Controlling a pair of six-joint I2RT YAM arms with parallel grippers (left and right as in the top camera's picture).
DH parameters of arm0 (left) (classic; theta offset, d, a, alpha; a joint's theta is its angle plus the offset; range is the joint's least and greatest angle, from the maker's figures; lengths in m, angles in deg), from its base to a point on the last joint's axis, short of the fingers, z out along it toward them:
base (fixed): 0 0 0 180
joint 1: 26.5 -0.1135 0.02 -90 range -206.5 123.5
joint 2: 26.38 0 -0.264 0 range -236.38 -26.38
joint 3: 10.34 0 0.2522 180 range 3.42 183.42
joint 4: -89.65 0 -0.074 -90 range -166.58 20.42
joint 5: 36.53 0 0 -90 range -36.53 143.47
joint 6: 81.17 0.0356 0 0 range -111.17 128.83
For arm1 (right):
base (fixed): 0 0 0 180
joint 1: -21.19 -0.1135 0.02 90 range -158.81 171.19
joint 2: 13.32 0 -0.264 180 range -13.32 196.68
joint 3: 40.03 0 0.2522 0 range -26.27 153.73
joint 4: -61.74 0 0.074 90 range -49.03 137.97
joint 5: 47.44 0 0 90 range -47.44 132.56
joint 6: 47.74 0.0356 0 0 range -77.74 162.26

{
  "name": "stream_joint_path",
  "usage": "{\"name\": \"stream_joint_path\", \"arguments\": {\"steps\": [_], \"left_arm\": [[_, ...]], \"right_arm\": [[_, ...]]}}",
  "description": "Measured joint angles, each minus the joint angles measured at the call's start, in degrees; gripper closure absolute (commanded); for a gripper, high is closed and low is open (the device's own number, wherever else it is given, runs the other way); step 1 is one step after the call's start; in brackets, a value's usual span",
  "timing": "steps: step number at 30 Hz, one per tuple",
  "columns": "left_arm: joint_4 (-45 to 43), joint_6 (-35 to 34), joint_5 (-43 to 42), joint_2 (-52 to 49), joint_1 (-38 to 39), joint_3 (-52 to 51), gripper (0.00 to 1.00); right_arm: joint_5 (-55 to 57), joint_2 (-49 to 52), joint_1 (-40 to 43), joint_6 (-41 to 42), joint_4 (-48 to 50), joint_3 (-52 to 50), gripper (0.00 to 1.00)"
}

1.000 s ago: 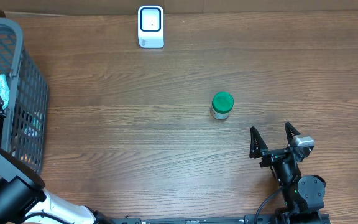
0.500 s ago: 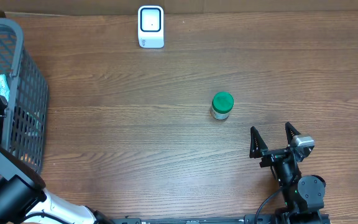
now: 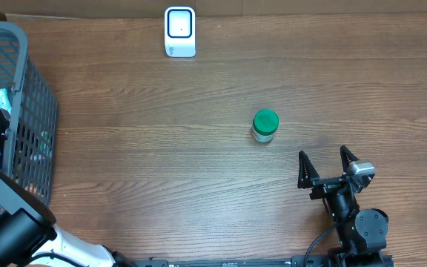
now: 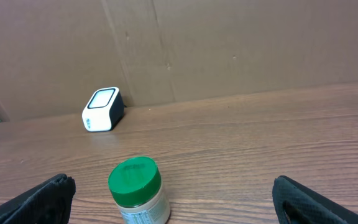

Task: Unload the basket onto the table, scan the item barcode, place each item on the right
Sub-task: 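Move the left gripper back into the basket toward a small mint-green pack, then grasp the small mint-green pack and carry it to the scanner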

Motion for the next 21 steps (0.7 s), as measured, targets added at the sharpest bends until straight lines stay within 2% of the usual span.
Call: {"name": "stream_joint_path", "arguments": {"steps": [4,14,21], "left_arm": [[7.3,-1.7,0.3,0.0,0.0,6.6,0.96],[26.6,-5.8,-0.4,0.0,0.0,34.1,0.96],[33.5,-7.5,-2.1,2.4,0.0,44.5,0.96]], "right_arm": [[0.0,0.0,0.0,0.0,0.0,0.0,0.00],[0.0,0.0,0.0,0.0,0.0,0.0,0.00],[0.0,0.0,0.0,0.0,0.0,0.0,0.00]]}}
